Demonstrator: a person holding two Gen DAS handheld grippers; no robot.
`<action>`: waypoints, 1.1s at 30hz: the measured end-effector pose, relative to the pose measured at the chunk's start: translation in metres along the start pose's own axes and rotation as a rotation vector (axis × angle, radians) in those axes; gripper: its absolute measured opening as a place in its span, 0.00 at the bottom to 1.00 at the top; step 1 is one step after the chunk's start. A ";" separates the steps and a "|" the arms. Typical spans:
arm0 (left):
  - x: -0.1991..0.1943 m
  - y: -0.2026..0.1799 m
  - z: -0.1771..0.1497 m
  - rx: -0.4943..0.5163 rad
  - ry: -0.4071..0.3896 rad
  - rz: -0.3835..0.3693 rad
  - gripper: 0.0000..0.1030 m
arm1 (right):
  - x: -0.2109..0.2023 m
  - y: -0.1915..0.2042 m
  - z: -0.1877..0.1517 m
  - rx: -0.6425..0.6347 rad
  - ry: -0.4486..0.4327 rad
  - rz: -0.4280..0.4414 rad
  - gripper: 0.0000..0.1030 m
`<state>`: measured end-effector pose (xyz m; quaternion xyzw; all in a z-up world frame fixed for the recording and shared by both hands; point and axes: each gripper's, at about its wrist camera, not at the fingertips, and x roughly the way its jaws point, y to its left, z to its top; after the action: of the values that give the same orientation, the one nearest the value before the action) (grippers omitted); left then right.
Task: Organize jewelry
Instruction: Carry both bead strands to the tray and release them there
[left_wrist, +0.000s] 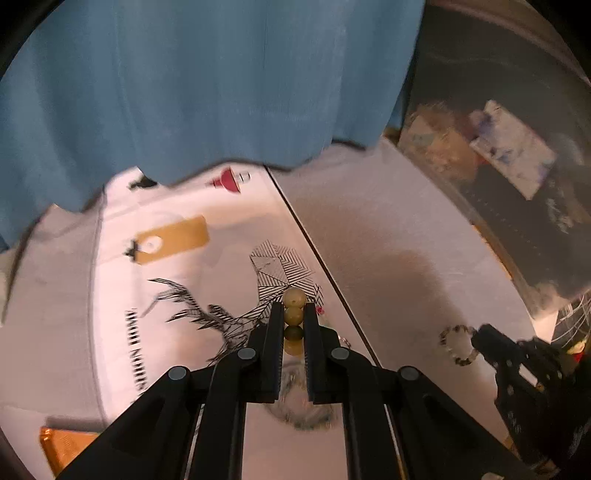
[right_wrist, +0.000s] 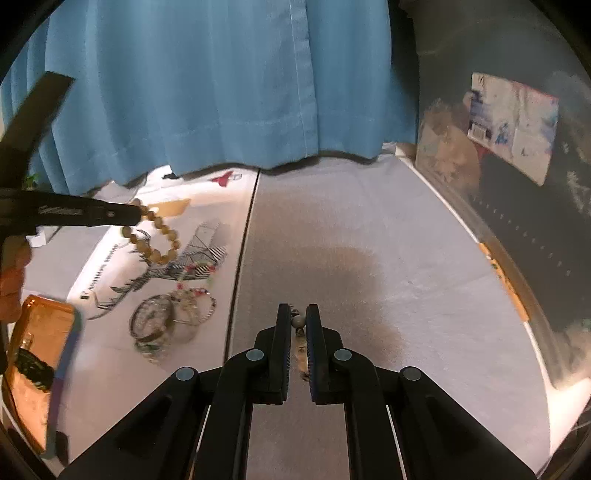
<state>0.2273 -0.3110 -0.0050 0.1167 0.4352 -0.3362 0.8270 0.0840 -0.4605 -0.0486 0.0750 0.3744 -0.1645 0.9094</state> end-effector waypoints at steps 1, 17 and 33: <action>-0.014 -0.002 -0.005 0.006 -0.016 0.004 0.07 | -0.007 0.002 0.001 -0.002 -0.006 -0.003 0.08; -0.167 0.011 -0.140 -0.024 -0.101 0.160 0.07 | -0.133 0.065 -0.045 -0.045 0.008 0.079 0.08; -0.249 0.042 -0.270 -0.110 -0.115 0.262 0.07 | -0.210 0.162 -0.125 -0.164 0.050 0.198 0.08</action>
<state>-0.0166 -0.0353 0.0296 0.1076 0.3860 -0.2072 0.8925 -0.0800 -0.2253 0.0132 0.0409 0.3998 -0.0408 0.9148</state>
